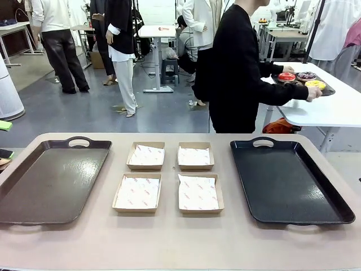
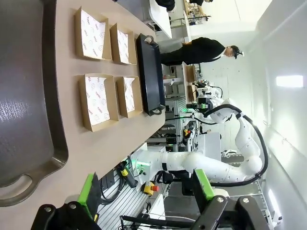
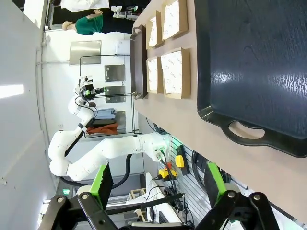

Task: Individually package the donuts and arrange them on the tray.
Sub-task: Pick up one Paper togo box.

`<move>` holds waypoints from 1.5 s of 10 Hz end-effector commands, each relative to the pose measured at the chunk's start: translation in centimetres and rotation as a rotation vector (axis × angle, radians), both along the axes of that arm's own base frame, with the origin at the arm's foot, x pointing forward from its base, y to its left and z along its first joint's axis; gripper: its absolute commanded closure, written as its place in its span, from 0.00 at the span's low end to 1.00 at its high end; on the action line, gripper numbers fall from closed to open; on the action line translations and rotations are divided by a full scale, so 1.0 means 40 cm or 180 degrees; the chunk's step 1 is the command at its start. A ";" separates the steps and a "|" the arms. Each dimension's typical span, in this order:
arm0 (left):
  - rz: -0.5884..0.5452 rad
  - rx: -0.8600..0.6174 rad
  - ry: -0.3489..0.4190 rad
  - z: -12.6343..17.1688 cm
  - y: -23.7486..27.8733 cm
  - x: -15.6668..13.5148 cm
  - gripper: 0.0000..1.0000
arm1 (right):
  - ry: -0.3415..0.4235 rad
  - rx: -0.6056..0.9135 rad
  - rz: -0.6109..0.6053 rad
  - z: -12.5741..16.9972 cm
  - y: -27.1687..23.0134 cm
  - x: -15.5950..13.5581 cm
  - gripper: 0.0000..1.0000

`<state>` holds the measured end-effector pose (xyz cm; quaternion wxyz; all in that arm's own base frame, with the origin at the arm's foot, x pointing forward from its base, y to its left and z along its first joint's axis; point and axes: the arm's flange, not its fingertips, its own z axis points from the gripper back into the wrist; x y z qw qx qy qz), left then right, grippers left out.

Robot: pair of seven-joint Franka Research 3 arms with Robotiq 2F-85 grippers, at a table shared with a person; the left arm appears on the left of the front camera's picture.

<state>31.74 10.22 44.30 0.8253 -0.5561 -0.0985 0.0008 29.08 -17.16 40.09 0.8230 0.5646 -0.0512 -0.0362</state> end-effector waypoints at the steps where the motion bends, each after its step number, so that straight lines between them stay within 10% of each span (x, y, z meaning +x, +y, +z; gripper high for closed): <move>1: 0.0012 -0.0045 -0.0019 -0.001 0.002 -0.001 0.00 | -0.0001 0.0033 -0.0008 0.000 -0.001 0.000 0.00; 15: 0.0012 -0.0045 -0.0019 -0.001 0.002 -0.001 0.00 | -0.0001 0.0033 -0.0008 0.000 -0.001 0.000 0.00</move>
